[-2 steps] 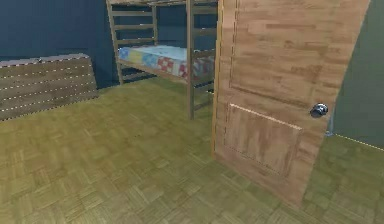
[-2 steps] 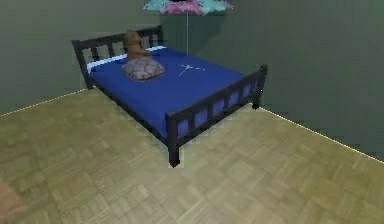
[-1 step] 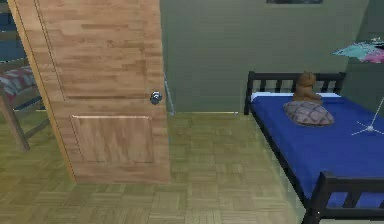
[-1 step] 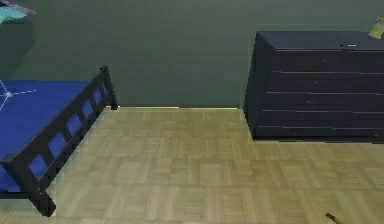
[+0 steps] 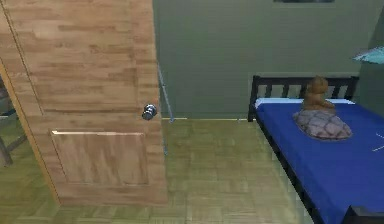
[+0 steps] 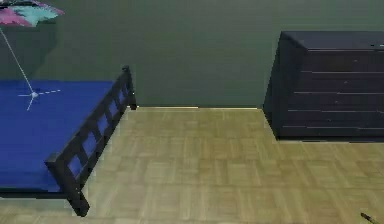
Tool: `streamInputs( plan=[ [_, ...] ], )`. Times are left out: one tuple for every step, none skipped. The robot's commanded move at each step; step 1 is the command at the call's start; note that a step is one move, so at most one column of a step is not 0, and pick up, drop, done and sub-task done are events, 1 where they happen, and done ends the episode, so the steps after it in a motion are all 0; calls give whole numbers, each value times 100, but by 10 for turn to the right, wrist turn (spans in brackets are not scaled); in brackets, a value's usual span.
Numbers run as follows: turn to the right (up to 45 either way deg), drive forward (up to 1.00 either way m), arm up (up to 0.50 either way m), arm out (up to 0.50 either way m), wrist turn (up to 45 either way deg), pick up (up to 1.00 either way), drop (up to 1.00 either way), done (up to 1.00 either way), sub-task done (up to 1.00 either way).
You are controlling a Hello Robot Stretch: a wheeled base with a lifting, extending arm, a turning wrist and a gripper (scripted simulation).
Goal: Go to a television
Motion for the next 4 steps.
streamInputs(
  plan=[
    [-450,0,0,0,0,0,0,0,0],
    [-420,0,0,0,0,0,0,0,0],
    [0,100,0,0,0,0,0,0,0],
    [0,40,0,0,0,0,0,0,0]
  ],
)
